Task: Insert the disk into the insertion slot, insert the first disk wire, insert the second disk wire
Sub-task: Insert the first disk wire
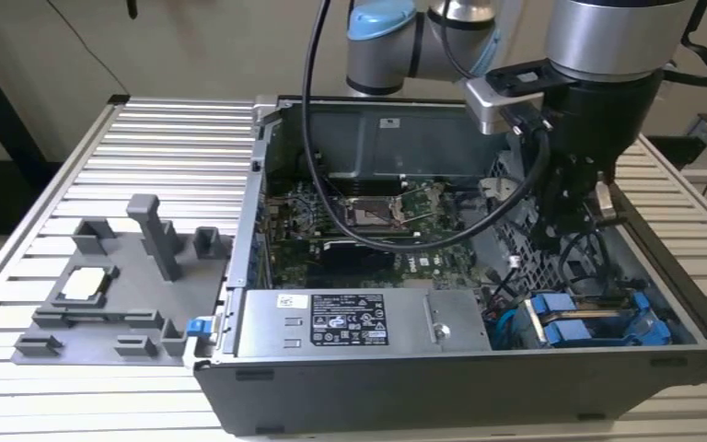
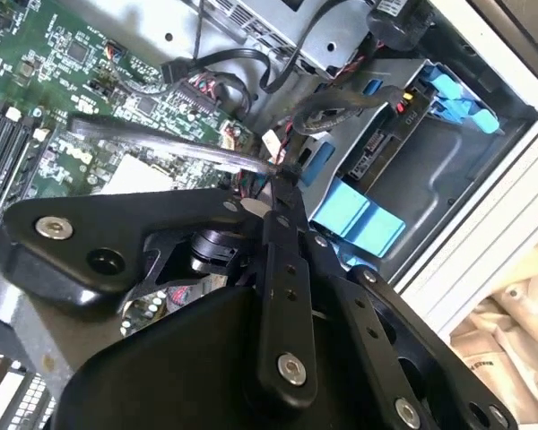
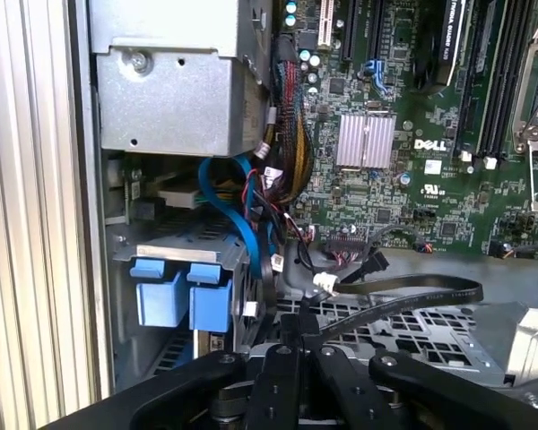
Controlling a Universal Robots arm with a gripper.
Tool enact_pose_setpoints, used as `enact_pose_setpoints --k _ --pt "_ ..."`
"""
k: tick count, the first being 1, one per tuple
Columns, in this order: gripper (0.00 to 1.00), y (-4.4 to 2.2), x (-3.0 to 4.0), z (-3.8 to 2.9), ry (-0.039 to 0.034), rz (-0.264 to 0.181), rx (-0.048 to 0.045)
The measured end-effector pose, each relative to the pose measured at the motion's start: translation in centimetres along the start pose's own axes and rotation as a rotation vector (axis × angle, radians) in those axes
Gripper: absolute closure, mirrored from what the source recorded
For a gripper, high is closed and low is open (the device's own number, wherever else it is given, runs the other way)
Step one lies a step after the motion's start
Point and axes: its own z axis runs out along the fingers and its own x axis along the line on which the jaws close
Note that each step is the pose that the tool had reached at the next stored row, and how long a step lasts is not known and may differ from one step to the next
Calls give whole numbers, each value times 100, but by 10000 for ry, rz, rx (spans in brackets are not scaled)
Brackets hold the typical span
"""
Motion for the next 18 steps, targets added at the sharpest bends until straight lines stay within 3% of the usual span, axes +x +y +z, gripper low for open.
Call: enact_pose_setpoints --k 3,4,7,9,10,11,12,14,16,18 --pt "89 -1 1 -2 10 -2 -3" --pt "89 -2 1 -3 80 -16 -7" --pt "88 -3 -38 -6 572 -113 -31" --pt "76 -5 -86 -4 883 -174 -46" --pt "76 -6 -118 -1 985 -196 -45" --pt "69 -6 -152 4 1058 -213 -42" --pt "69 -7 -187 10 1104 -225 -37" --pt "69 -8 -211 11 1099 -235 -34" --pt "69 -8 -213 5 1037 -233 -29" --pt "69 -19 -209 -61 1012 -237 -27"
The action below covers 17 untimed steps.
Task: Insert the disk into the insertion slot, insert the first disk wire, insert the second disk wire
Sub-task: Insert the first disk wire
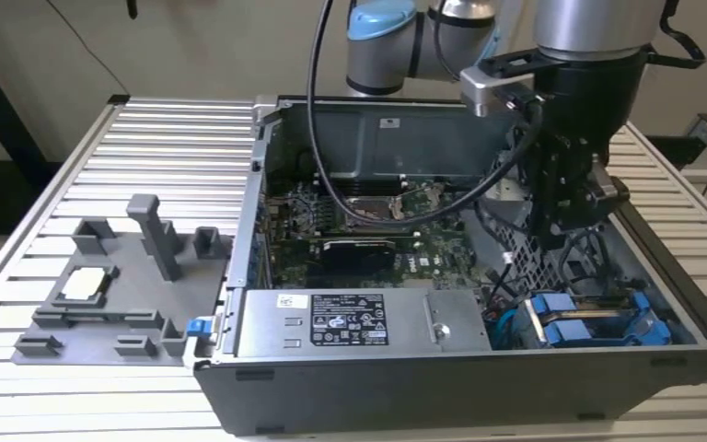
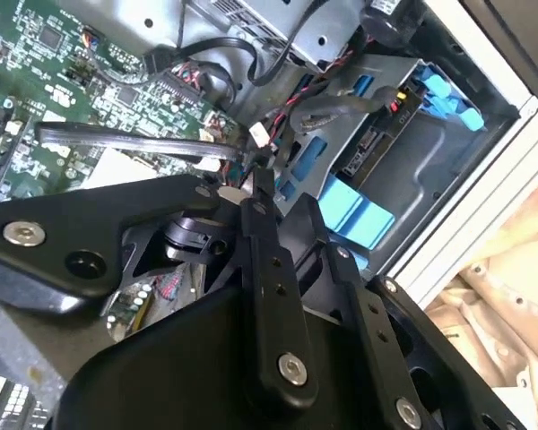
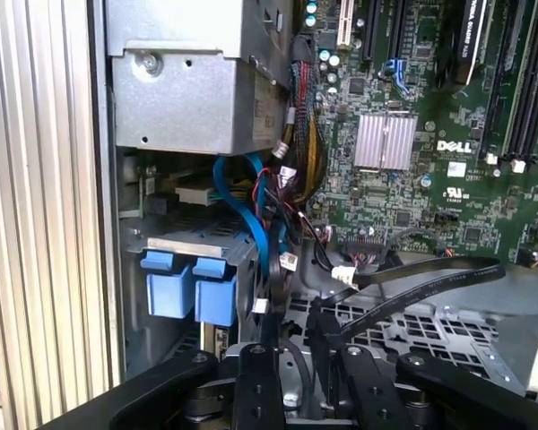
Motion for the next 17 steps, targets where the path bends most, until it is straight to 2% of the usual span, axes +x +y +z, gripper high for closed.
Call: enact_pose_setpoints --k 1,2,8,10,12,14,15,16,17 --pt "69 -6 7 -38 -3 -2 0" --pt "69 -7 6 -42 -3 -3 1" --pt "69 23 -77 35 11 22 159" --pt "69 26 -82 55 34 19 176" --pt "69 27 -82 56 101 8 172" --pt "78 28 -82 56 190 -9 167" --pt "78 28 -82 57 229 -16 165" --pt "84 28 -82 57 274 -24 163" --pt "84 28 -82 57 317 -31 160"
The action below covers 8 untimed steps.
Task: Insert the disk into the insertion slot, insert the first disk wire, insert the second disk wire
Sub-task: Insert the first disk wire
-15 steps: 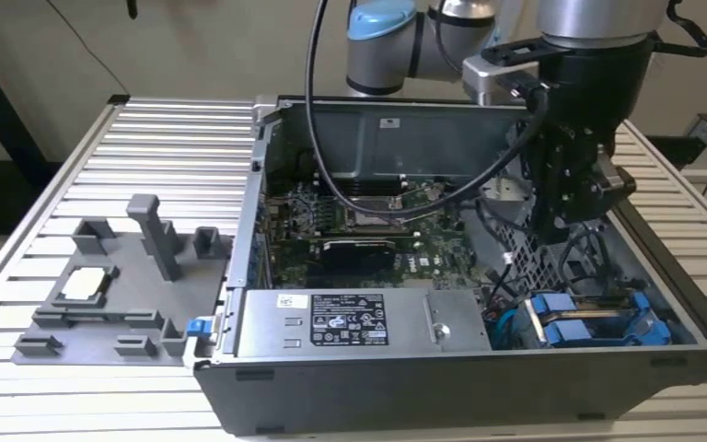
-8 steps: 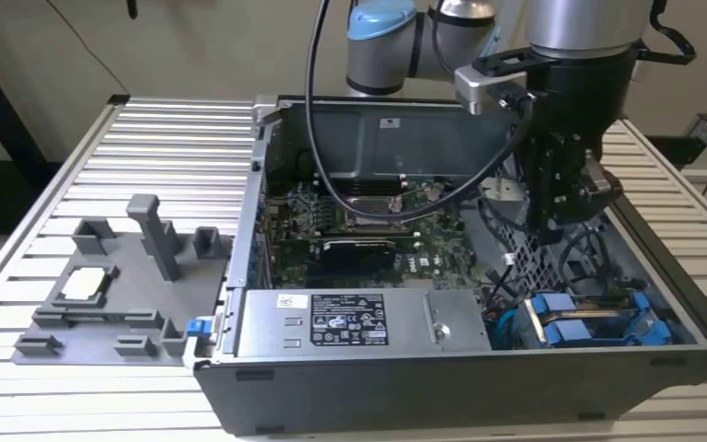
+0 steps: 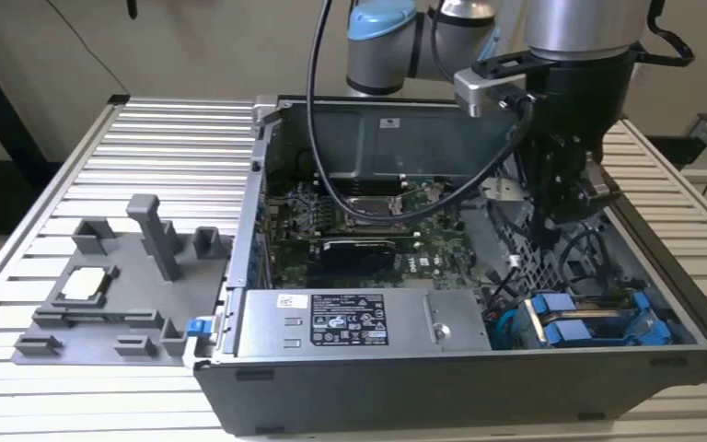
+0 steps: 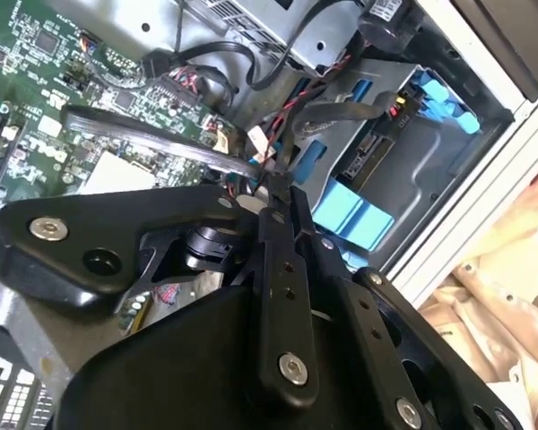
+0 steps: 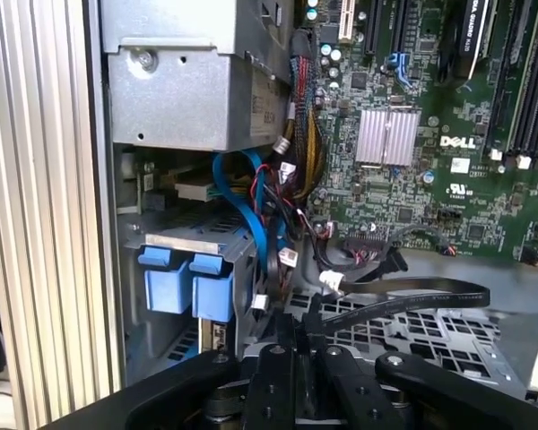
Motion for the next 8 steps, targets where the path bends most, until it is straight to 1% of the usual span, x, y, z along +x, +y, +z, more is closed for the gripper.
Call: enact_pose_setpoints --k 2,3,4,6,8 --pt "84 0 0 -1 98 -19 -6" --pt "84 0 0 -1 168 -32 -10" --pt "84 0 0 0 221 -43 -12" --pt "84 0 -1 -1 274 -52 -14" --pt "82 1 -2 0 345 -65 -14"
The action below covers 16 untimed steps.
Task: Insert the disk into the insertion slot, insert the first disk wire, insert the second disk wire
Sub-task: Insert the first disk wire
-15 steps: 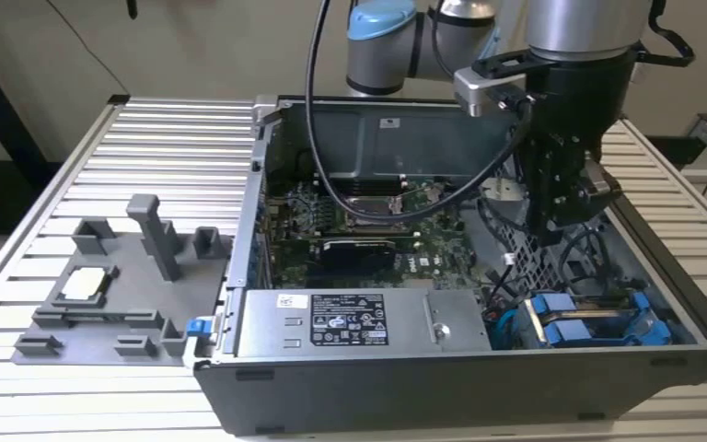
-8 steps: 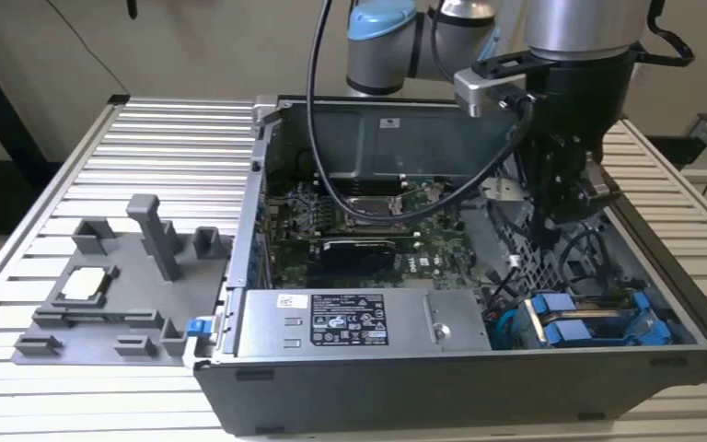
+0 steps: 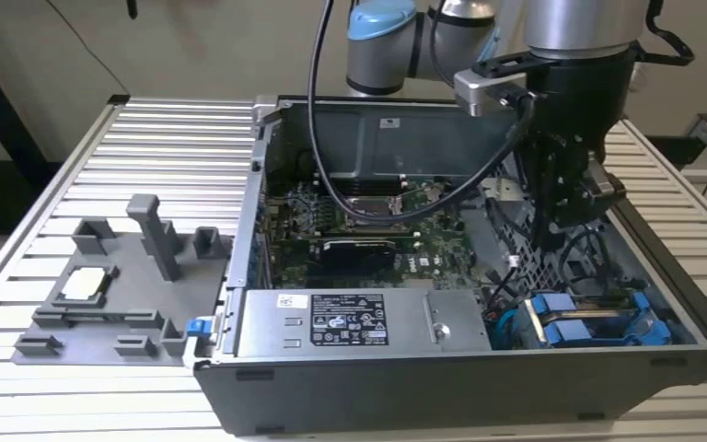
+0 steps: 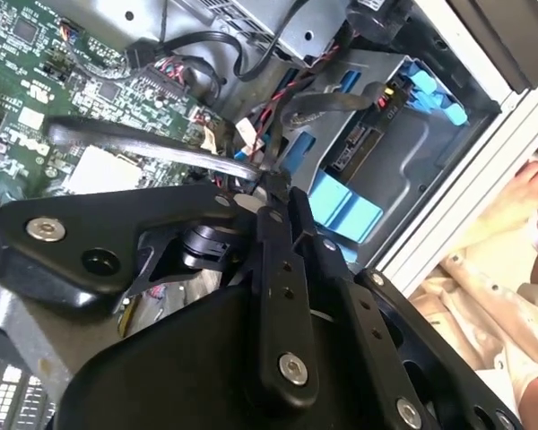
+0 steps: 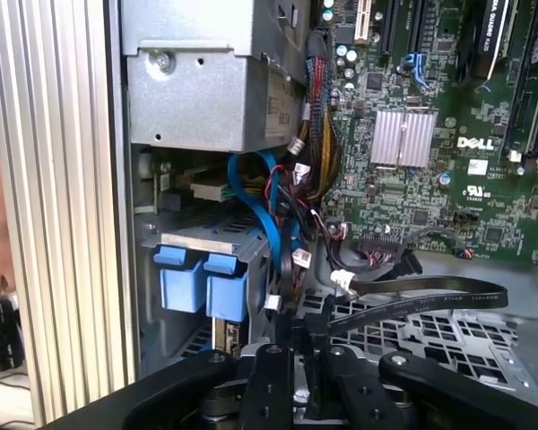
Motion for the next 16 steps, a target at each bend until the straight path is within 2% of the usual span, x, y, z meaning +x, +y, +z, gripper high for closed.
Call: enact_pose_setpoints --k 1,2,9,11,16 --pt "82 2 0 1 10 2 8" --pt "76 4 -1 3 13 4 19" --pt "76 13 -5 19 15 14 69" --pt "84 13 -6 19 13 16 70" --pt "84 14 0 21 14 15 71"
